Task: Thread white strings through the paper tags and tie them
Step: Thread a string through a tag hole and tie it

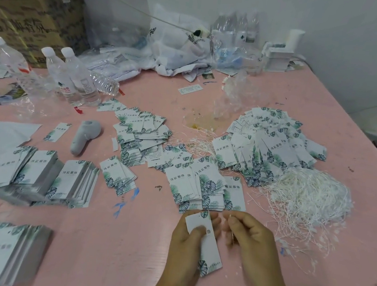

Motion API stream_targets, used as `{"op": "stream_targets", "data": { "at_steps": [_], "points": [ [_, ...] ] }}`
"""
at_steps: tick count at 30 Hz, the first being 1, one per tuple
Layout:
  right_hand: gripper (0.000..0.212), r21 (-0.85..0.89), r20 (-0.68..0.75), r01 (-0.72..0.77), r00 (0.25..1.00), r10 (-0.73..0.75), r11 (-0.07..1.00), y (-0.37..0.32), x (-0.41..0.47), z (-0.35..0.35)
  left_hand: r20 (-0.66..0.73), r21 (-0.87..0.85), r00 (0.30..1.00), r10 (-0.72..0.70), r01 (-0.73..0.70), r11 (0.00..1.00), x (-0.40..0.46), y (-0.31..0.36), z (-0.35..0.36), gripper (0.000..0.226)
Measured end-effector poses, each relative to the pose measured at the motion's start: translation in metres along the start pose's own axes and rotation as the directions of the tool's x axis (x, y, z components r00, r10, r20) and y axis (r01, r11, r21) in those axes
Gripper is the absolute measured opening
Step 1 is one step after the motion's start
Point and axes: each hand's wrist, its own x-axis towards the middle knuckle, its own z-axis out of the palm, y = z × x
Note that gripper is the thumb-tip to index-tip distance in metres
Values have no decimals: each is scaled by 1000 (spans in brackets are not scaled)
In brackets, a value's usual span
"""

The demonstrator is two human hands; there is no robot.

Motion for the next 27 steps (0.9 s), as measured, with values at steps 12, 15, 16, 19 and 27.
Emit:
{"op": "stream_targets", "data": {
  "at_steps": [12, 15, 16, 19, 27],
  "points": [
    [29, -531, 77, 163, 987, -144, 832, -11, -4, 11, -88, 43, 992, 86, -82, 996, -10, 4, 6, 27],
    [14, -585, 101, 154, 988, -116, 797, -15, -1, 11, -93, 19, 994, 62, -60, 998, -10, 5, 7, 33],
    [12, -598, 111, 150, 988, -104, 788, -17, 0, 11, -93, 20, 994, 54, -52, 998, -10, 5, 7, 35],
    [14, -615, 125, 147, 988, -88, 775, -23, 2, 10, -87, 34, 996, 37, -34, 999, -10, 7, 6, 39],
    [16, -641, 148, 152, 986, -73, 752, -33, 4, 11, -79, -104, 995, -59, 50, 993, -9, 14, 4, 29]
  ]
}}
